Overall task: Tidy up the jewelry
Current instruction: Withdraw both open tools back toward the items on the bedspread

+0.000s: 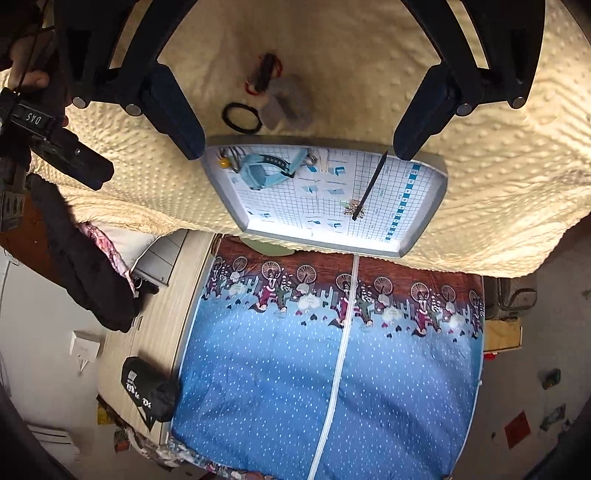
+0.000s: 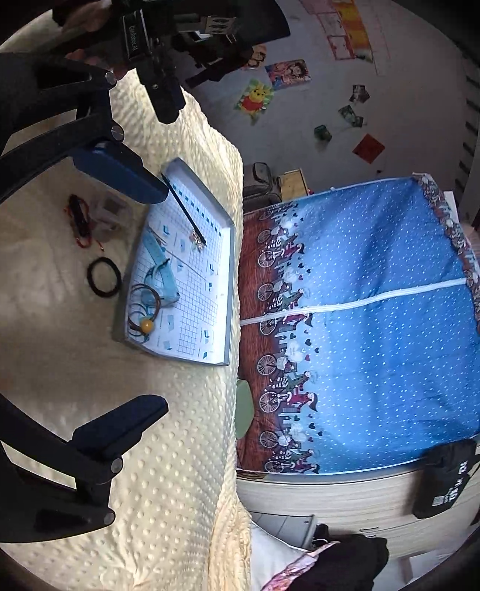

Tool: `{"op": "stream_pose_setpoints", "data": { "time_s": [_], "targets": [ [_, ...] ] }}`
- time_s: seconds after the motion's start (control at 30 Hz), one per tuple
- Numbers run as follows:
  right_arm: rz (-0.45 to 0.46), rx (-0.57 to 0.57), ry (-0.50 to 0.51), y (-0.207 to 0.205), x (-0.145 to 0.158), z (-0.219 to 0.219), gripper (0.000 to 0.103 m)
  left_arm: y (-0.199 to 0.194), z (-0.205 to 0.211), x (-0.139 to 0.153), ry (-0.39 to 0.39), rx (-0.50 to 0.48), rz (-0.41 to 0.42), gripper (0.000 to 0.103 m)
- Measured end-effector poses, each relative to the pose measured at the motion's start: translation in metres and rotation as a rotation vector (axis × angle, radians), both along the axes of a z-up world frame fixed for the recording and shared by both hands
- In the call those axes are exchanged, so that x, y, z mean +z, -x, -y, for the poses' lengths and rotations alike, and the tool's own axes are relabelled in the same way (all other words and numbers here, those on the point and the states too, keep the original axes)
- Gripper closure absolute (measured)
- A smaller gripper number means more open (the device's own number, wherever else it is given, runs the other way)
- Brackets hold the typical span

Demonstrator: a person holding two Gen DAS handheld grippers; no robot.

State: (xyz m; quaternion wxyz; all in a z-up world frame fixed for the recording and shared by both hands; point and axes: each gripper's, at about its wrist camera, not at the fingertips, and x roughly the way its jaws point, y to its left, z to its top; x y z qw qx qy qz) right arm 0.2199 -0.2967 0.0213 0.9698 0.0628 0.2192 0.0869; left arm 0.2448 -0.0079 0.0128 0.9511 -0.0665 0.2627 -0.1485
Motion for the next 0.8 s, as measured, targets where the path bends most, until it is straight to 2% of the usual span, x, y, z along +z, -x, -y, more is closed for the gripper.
{"op": "stream_pose_setpoints", "data": {
  "time_s": [0.2, 0.33, 0.6, 0.8],
  "targets": [
    [0.004, 0.027, 0.014, 0.06, 0.01, -0.002, 0.001, 0.067, 0.008, 0.008, -0.079, -0.04, 0.08, 0.0],
    [-0.009, 0.034, 0.028, 0.099, 0.006, -0.004, 0.001, 0.097, 0.009, 0.003, -0.097, -0.061, 0.096, 0.0],
    [-0.081, 0.046, 0.061, 0.142, -0.017, -0.01, 0.001, 0.125, 0.002, -0.024, -0.099, -0.093, 0.022, 0.0],
    [-0.189, 0.053, 0.088, 0.144, -0.046, -0.01, 0.001, 0.132, -0.002, -0.047, -0.143, -0.092, -0.051, 0.0]
  ]
}}
